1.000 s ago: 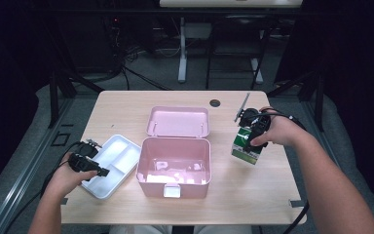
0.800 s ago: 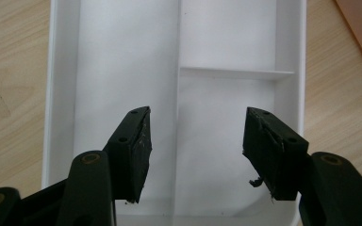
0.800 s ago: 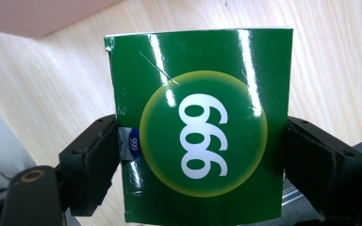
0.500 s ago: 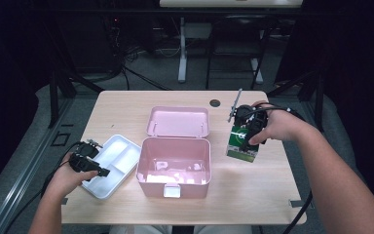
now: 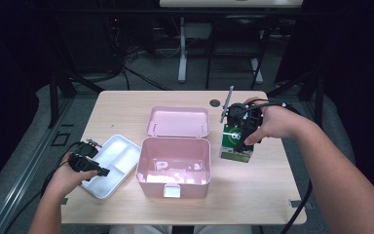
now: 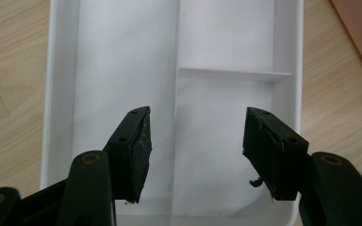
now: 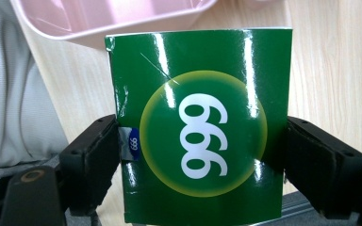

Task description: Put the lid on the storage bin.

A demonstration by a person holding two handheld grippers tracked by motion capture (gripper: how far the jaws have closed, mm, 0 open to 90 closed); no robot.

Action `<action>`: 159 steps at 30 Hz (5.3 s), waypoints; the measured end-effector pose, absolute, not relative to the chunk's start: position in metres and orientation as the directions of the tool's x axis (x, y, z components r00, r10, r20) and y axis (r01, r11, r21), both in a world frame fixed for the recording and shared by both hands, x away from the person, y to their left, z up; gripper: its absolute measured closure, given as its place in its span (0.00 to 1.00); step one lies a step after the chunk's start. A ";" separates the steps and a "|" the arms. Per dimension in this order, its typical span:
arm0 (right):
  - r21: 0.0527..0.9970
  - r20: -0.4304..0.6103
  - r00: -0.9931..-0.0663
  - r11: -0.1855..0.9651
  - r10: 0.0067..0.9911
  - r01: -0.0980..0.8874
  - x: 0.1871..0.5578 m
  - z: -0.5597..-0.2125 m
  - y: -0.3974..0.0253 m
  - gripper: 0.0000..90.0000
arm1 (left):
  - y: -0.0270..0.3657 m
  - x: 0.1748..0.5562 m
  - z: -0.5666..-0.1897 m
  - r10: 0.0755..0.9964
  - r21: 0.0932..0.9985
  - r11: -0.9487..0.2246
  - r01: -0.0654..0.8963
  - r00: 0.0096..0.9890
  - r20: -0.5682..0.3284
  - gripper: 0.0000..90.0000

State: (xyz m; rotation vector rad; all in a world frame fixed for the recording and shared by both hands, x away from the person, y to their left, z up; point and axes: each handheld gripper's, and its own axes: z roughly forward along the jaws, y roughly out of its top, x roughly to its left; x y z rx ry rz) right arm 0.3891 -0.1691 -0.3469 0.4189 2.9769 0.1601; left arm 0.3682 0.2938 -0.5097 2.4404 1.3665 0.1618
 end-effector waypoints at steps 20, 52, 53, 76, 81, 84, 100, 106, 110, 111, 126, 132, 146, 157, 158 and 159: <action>0.161 -0.072 -0.979 0.971 0.190 0.176 0.371 -0.343 -0.092 0.18 | 0.295 0.368 -0.510 0.843 0.346 -0.482 0.805 0.533 -0.067 0.47; 0.116 -0.043 -0.986 0.981 0.164 0.158 0.383 -0.414 -0.053 0.18 | 0.295 0.368 -0.511 0.844 0.340 -0.481 0.808 0.531 -0.068 0.47; 0.114 -0.042 -0.986 0.981 0.164 0.159 0.384 -0.416 -0.053 0.18 | 0.295 0.368 -0.512 0.845 0.339 -0.481 0.809 0.531 -0.069 0.47; 0.091 -0.045 -0.987 0.984 0.155 0.150 0.389 -0.451 -0.047 0.17 | 0.293 0.369 -0.513 0.841 0.334 -0.487 0.807 0.537 -0.071 0.47; 0.087 -0.046 -0.987 0.985 0.156 0.152 0.391 -0.456 -0.047 0.17 | 0.294 0.369 -0.513 0.842 0.333 -0.487 0.807 0.536 -0.068 0.47; 0.088 -0.047 -0.986 0.984 0.158 0.154 0.391 -0.457 -0.047 0.17 | 0.293 0.369 -0.514 0.841 0.331 -0.488 0.807 0.537 -0.070 0.47; 0.124 -0.067 -0.976 0.972 0.206 0.197 0.385 -0.431 -0.060 0.18 | 0.293 0.368 -0.513 0.845 0.331 -0.478 0.814 0.529 -0.081 0.48; 0.160 -0.092 -0.967 0.962 0.238 0.222 0.379 -0.414 -0.080 0.19 | 0.293 0.368 -0.511 0.851 0.333 -0.473 0.816 0.520 -0.067 0.45; 0.178 -0.108 -0.953 0.948 0.284 0.262 0.380 -0.408 -0.100 0.19 | 0.291 0.366 -0.510 0.839 0.329 -0.503 0.799 0.543 -0.038 0.41; 0.183 -0.113 -0.949 0.945 0.295 0.272 0.380 -0.407 -0.106 0.19 | 0.291 0.366 -0.510 0.838 0.329 -0.505 0.798 0.544 -0.036 0.40; 0.274 -0.133 -0.869 0.860 0.477 0.430 0.373 -0.419 -0.167 0.25 | 0.290 0.371 -0.507 0.844 0.344 -0.503 0.793 0.536 -0.002 0.38; 0.322 -0.138 -0.822 0.810 0.553 0.491 0.370 -0.439 -0.187 0.26 | 0.291 0.375 -0.505 0.833 0.355 -0.516 0.780 0.553 -0.003 0.42; 0.493 -0.062 -0.650 0.589 0.757 0.640 0.345 -0.485 -0.217 0.47 | 0.286 0.396 -0.504 0.818 0.267 -0.555 0.788 0.575 0.005 0.55; 0.552 -0.027 -0.567 0.485 0.823 0.678 0.333 -0.502 -0.227 0.51 | 0.278 0.413 -0.521 0.811 0.186 -0.574 0.797 0.584 -0.001 0.69; 0.556 -0.032 -0.563 0.483 0.826 0.676 0.333 -0.503 -0.227 0.52 | 0.277 0.414 -0.523 0.812 0.182 -0.573 0.799 0.583 -0.004 0.70; 0.558 -0.037 -0.561 0.483 0.827 0.675 0.332 -0.504 -0.228 0.55 | 0.277 0.416 -0.524 0.813 0.172 -0.572 0.802 0.582 -0.013 0.72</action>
